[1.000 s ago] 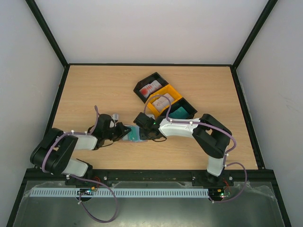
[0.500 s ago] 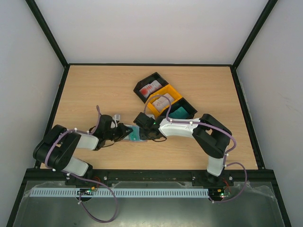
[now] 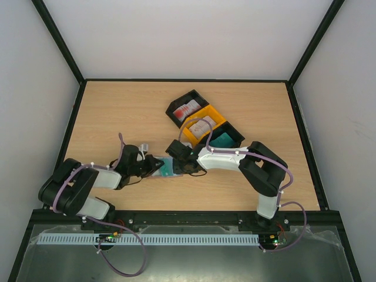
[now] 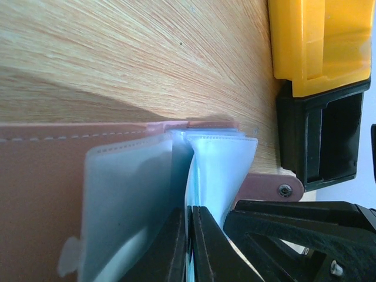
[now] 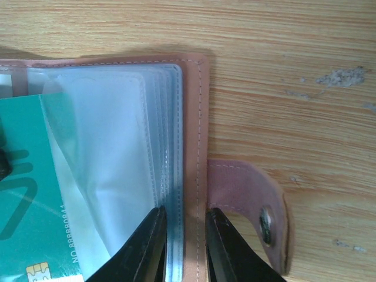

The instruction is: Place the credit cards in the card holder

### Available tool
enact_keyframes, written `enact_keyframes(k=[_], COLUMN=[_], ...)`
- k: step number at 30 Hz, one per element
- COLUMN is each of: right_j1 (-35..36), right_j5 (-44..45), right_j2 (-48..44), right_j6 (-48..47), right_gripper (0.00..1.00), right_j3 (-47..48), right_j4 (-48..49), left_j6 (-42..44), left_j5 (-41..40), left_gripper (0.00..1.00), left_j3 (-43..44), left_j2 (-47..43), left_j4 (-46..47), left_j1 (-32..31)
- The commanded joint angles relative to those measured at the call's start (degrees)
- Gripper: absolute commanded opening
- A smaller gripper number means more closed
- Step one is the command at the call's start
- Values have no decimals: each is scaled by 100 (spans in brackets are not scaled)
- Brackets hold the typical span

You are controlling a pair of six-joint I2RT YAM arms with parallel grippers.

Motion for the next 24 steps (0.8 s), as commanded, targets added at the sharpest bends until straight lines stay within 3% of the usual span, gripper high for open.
enact_keyframes(k=[1, 8, 14, 24], right_j1=[40, 47, 42, 47], right_j5=[-7, -33, 92, 154], right_j2=[180, 173, -108, -402], right_j6=[36, 47, 110, 92], right_gripper=[20, 19, 21, 33], right_j3=[-127, -97, -156, -168], right_j4=[-27, 32, 180, 274], left_j6=[93, 158, 319, 491], left_j5=[133, 128, -33, -186], left_gripper=[6, 11, 20, 47], left_j3=[168, 266, 332, 525], left_j2=[295, 512, 353, -87], left_j4=[238, 330, -243, -1285], left_j1=[-40, -73, -127, -200])
